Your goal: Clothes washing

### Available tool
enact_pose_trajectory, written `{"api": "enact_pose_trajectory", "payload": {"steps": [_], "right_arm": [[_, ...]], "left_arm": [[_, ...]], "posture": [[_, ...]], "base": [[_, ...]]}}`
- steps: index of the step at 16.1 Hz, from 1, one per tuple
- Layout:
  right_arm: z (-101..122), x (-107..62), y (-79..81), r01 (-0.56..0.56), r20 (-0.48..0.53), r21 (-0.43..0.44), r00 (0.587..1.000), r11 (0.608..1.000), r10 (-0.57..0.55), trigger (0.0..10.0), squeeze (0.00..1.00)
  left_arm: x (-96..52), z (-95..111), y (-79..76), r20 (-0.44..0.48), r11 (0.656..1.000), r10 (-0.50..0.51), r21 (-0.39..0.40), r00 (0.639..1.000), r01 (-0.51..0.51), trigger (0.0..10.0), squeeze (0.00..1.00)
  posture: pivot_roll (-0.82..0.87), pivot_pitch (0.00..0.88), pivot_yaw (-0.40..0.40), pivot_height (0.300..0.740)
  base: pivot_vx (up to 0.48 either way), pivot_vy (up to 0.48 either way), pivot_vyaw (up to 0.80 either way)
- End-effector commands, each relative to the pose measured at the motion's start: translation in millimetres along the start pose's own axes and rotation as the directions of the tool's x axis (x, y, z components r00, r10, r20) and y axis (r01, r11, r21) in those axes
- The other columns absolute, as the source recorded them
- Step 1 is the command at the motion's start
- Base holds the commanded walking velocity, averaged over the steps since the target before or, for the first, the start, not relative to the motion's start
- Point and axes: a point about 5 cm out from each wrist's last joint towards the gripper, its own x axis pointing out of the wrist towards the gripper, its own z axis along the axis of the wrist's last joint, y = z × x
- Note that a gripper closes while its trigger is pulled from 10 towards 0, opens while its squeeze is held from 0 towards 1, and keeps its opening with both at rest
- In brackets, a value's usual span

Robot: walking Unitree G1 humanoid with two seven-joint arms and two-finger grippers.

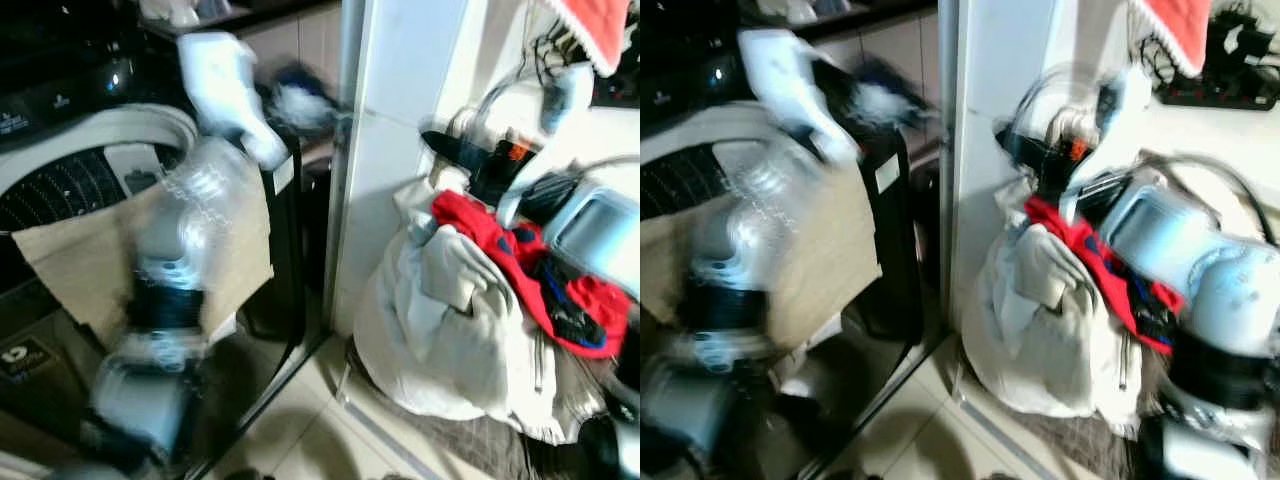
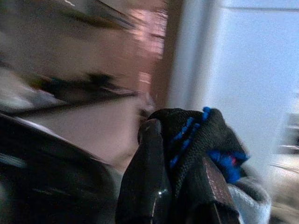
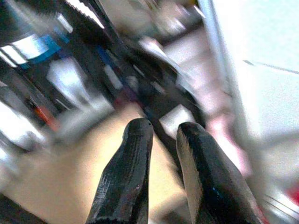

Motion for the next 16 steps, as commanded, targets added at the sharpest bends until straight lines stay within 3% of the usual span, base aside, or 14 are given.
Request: {"api": "enact_pose_trajectory", "payload": {"steps": [1,2,3,4,5,7,8,9,11,14,16], "right_arm": [[2.3,1.5,9.1,-0.015,0.019,-0.080,1.000,0.997,0.017,10.0,0.00],[4.4,2.2,20.8,-0.061,0.058,-0.145,0.996,0.988,0.070,10.0,0.00],[3.5,2.6,25.5,-0.083,0.057,-0.172,0.994,0.982,0.094,10.0,0.00],[-0.4,4.5,30.6,-0.110,0.042,-0.204,0.992,0.973,0.121,10.0,0.00],[-5.1,7.3,34.0,-0.128,0.027,-0.225,0.990,0.966,0.138,10.0,0.00],[-11.7,10.8,36.7,-0.138,0.014,-0.252,0.989,0.958,0.147,10.0,0.00],[-15.2,11.5,38.1,-0.143,0.010,-0.270,0.988,0.952,0.152,10.0,0.00],[-16.3,11.5,38.6,-0.145,0.009,-0.274,0.988,0.951,0.153,10.0,0.00],[-19.4,9.7,38.3,-0.145,0.004,-0.286,0.988,0.947,0.153,10.0,0.00],[-21.6,7.8,35.8,-0.140,0.003,-0.294,0.989,0.946,0.148,10.0,0.00],[-22.1,8.4,35.3,-0.143,0.001,-0.298,0.989,0.944,0.150,10.0,0.00]], "left_arm": [[8.8,6.2,5.2,0.003,0.995,0.031,0.098,1.000,-0.031,0.0,0.00],[22.8,11.0,34.6,-0.055,0.953,0.167,0.264,0.984,-0.147,0.0,0.00],[27.3,13.1,48.4,-0.068,0.911,0.245,0.357,0.967,-0.206,0.0,0.00],[32.6,7.1,63.1,-0.147,0.871,0.313,0.438,0.938,-0.222,1.3,0.00],[33.7,-0.3,73.0,-0.215,0.835,0.364,0.506,0.906,-0.215,10.0,0.00],[31.1,-8.2,83.3,-0.283,0.799,0.419,0.566,0.863,-0.202,10.0,0.00],[29.0,-8.7,89.7,-0.302,0.777,0.454,0.595,0.838,-0.207,10.0,0.12],[28.2,-9.6,91.2,-0.317,0.783,0.455,0.587,0.832,-0.205,10.0,1.00],[23.7,-9.4,101.0,-0.341,0.780,0.485,0.586,0.805,-0.222,10.0,1.00],[22.7,-4.8,105.8,-0.344,0.795,0.490,0.554,0.801,-0.248,10.0,1.00],[21.1,-3.6,109.2,-0.342,0.784,0.503,0.567,0.794,-0.253,10.0,1.00]], "posture": [[-0.19,0.000,0.021,0.740],[-0.19,0.000,0.020,0.740],[-0.18,0.000,0.017,0.740],[-0.18,0.000,0.015,0.740],[-0.18,0.000,0.017,0.740],[-0.18,0.000,0.020,0.740],[-0.19,0.000,0.026,0.740],[-0.19,0.000,0.027,0.740],[-0.20,0.000,0.037,0.740],[-0.20,0.000,0.040,0.740],[-0.20,0.000,0.036,0.740]], "base": [[0.000,0.000,0.00],[0.000,0.000,0.00],[0.000,0.000,0.00],[0.000,0.000,0.00],[0.000,0.000,0.00],[0.000,0.000,0.00],[0.000,0.000,0.00],[0.000,0.000,0.00],[0.000,0.000,0.00],[0.000,0.000,0.00],[0.000,0.000,0.00]]}}
